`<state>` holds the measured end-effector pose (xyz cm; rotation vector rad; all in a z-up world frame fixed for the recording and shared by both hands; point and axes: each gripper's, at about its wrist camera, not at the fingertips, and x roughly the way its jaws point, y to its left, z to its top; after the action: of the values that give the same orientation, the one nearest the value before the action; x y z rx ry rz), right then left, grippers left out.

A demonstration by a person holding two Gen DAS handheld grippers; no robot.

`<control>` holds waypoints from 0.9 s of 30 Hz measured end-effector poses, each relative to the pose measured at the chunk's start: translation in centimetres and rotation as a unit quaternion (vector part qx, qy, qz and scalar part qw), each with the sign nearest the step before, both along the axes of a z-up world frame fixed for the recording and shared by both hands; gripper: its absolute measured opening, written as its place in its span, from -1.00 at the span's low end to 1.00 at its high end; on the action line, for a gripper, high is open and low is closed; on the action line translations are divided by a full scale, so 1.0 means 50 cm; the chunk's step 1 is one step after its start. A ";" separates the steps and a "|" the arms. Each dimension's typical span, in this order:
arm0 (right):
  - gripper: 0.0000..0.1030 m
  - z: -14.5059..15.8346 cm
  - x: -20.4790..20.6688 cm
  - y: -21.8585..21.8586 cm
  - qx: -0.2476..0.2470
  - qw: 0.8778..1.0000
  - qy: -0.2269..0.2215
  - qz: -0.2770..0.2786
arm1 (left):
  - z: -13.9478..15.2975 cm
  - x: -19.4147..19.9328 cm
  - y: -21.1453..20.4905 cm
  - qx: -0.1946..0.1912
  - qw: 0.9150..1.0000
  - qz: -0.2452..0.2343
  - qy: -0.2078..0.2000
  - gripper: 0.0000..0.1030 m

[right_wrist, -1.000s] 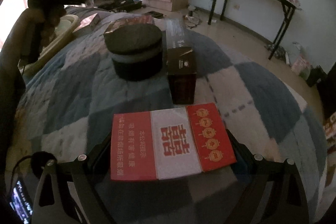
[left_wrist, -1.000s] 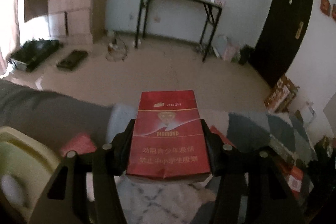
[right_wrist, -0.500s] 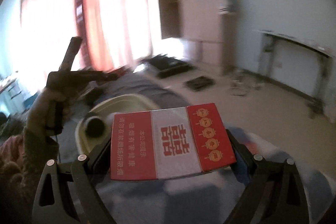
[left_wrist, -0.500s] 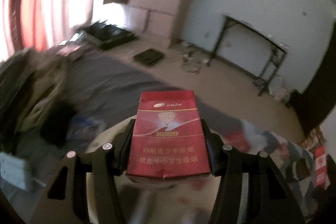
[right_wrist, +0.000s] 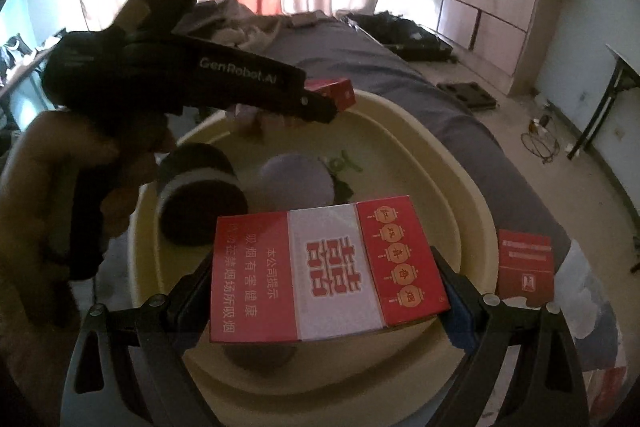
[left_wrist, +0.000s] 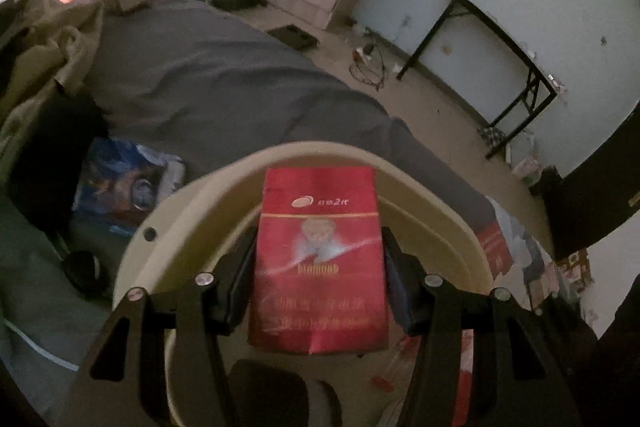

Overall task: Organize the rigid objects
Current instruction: 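Carry the red box into the cream basin and open the left tool, then move the left tool back over the rug toward the white-and-red box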

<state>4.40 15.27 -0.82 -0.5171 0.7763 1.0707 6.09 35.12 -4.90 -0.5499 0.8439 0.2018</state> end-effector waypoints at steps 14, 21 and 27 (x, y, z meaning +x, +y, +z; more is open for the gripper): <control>0.85 -0.051 -0.013 0.059 -0.049 0.999 -0.008 0.004 | 0.057 -0.033 0.002 0.013 0.998 0.029 -0.049 0.75; 0.90 0.067 -0.047 -0.119 0.053 0.993 -0.055 -0.087 | 0.094 -0.021 -0.029 -0.009 0.994 0.026 -0.104 1.00; 0.99 0.135 -0.074 -0.426 0.130 0.951 -0.100 -0.264 | 0.112 0.083 -0.185 -0.016 0.990 -0.078 -0.118 1.00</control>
<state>0.72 -6.06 5.93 -0.1691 0.5380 0.5965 10.25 25.88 0.69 -0.5228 0.6569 -0.0206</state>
